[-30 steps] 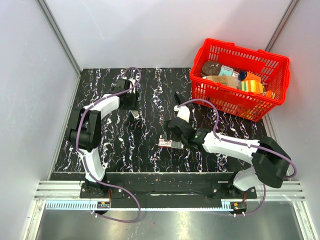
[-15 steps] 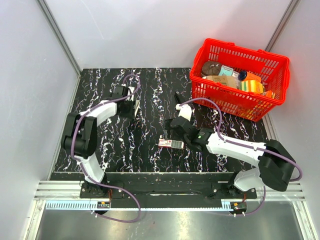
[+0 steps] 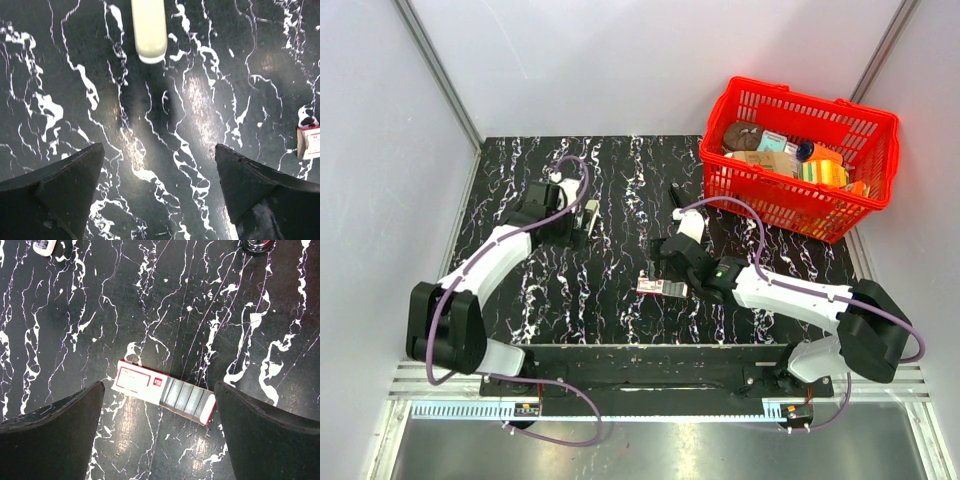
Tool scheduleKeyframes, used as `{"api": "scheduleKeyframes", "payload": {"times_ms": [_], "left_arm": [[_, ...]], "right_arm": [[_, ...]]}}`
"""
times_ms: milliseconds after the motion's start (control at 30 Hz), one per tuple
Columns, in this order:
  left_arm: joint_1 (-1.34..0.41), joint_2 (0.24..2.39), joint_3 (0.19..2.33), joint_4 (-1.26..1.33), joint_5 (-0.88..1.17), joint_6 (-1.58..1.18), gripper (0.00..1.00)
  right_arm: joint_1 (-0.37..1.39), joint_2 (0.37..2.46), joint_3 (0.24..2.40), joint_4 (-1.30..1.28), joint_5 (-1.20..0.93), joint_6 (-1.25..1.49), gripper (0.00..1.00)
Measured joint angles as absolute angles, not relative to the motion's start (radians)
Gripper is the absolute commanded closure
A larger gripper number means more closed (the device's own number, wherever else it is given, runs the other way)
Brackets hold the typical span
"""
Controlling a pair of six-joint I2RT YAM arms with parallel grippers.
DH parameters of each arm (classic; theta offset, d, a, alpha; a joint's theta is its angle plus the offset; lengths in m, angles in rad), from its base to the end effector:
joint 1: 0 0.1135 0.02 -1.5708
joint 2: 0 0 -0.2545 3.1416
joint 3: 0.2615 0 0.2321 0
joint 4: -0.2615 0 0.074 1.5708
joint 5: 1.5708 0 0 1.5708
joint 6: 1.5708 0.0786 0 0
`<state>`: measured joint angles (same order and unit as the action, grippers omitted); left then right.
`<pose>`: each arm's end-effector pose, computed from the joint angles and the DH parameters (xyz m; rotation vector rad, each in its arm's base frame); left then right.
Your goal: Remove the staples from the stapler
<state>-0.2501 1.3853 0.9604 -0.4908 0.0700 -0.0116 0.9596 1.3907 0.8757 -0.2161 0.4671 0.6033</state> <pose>0.2844 -0.0783 0.2050 0.3262 2.4726 -0.1971 0.2048 0.2306 0.2094 -0.1611 2.2228 0.3225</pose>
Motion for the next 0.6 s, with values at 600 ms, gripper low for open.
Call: {"api": "scheduleKeyframes", "payload": {"times_ms": [600], "left_arm": [[-0.286, 1.860, 1.298, -0.417, 0.033, 0.084, 0.30]], "right_arm": [[0.963, 1.377, 0.874, -0.229, 0.461, 0.609, 0.04]]}}
